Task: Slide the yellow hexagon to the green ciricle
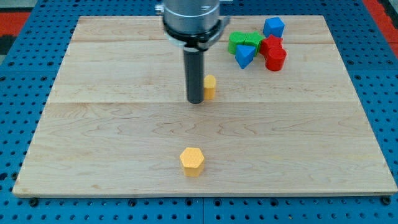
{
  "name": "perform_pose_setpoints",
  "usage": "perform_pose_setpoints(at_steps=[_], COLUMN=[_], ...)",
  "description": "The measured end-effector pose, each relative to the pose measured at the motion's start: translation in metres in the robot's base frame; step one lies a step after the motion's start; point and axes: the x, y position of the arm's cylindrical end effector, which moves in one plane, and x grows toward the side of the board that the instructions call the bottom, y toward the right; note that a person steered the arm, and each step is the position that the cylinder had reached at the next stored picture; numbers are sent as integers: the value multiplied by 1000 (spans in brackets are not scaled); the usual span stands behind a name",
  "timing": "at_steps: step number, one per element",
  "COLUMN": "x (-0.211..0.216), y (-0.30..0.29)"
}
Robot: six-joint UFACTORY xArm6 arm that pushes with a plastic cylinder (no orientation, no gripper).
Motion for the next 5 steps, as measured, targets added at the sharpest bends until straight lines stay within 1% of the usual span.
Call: perform_pose_setpoints(at_steps=[2, 3, 4, 5], x=[-68, -39, 52, 148], y=[29, 45, 60, 61])
